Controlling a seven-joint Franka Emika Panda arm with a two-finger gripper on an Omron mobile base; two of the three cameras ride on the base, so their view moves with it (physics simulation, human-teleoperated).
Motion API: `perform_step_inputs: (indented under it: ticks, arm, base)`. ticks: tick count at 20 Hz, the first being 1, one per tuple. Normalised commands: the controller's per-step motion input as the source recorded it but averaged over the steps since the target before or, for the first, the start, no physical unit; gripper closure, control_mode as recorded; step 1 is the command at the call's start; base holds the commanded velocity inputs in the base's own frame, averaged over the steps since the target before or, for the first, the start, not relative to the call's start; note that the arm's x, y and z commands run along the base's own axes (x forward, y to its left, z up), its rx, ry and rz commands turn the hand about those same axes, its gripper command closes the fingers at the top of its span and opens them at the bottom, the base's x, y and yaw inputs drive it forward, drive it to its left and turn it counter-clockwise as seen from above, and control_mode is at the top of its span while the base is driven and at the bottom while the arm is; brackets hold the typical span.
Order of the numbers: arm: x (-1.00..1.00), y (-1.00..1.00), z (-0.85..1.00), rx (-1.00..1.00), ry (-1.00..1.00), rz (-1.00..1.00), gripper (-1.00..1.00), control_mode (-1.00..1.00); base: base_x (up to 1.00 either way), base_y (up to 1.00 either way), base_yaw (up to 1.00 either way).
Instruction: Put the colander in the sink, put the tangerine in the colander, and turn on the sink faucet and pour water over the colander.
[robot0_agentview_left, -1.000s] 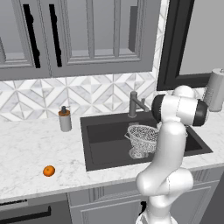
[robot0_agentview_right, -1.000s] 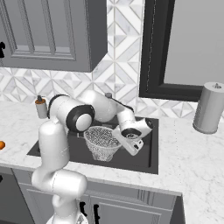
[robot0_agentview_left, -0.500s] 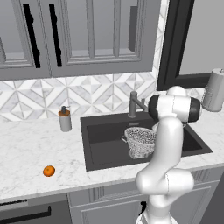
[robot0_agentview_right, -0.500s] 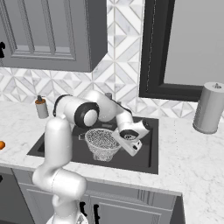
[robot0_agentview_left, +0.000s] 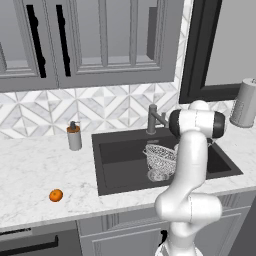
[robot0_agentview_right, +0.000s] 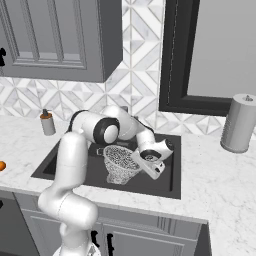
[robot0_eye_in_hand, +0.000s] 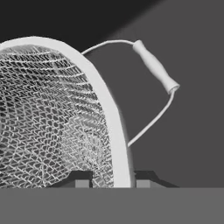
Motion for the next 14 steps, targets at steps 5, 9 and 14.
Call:
perform_step_inputs:
  ticks: [5,9,14]
  arm:
    - [0.16,0.08,-0.25,0.00,0.00,-0.01,1.00,-1.00]
    - [-0.03,0.21,0.00,-0.01,0.00,0.00,-1.00,-1.00]
    - [-0.01,0.21,0.05,-0.02,0.00,0.00,-1.00,-1.00]
  base:
    - [0.00,0.00,0.00]
    - [0.00,0.00,0.00]
    - [0.00,0.00,0.00]
